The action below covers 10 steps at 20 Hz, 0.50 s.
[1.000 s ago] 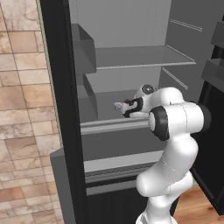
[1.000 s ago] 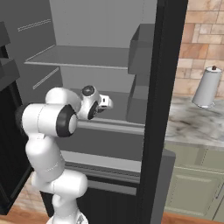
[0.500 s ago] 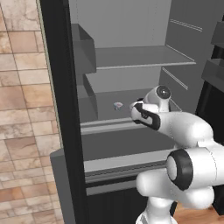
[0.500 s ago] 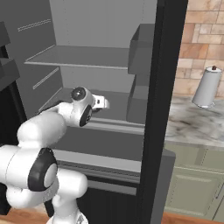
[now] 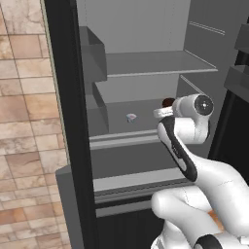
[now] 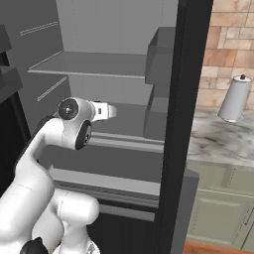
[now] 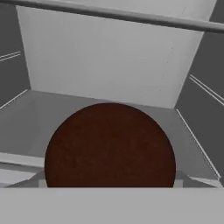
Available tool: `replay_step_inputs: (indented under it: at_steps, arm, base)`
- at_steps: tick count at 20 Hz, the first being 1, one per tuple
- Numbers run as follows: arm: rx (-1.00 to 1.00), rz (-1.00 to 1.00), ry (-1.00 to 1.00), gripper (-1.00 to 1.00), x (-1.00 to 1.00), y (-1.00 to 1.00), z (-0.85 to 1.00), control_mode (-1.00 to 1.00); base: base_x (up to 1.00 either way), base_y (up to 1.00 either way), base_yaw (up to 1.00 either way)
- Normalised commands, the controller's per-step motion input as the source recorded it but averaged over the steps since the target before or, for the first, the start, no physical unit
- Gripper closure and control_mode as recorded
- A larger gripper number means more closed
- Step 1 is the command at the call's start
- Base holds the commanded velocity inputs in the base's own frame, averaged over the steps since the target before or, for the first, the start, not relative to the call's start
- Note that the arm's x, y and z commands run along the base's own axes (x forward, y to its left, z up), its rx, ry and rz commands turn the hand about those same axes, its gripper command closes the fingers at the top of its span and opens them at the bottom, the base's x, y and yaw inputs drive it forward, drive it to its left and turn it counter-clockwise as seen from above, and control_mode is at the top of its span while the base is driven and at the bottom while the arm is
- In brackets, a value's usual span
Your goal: Move the cupcake and yogurt from the second highest shelf to the top shelf to make space. Then, place the pitcher from the counter on the cleared second highest shelf.
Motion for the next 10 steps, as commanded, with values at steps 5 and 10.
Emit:
replay_step_inputs:
  at_steps: [5, 10]
  arm:
    - [0.0, 0.0, -0.04, 1.0, -0.81, 0.04, 1.0, -1.0]
    - [0.0, 0.0, 0.0, 1.0, -0.5, 0.12, 1.0, -1.0]
  base:
    - [0.0, 0.0, 0.0]
    - [0.0, 0.0, 0.0]
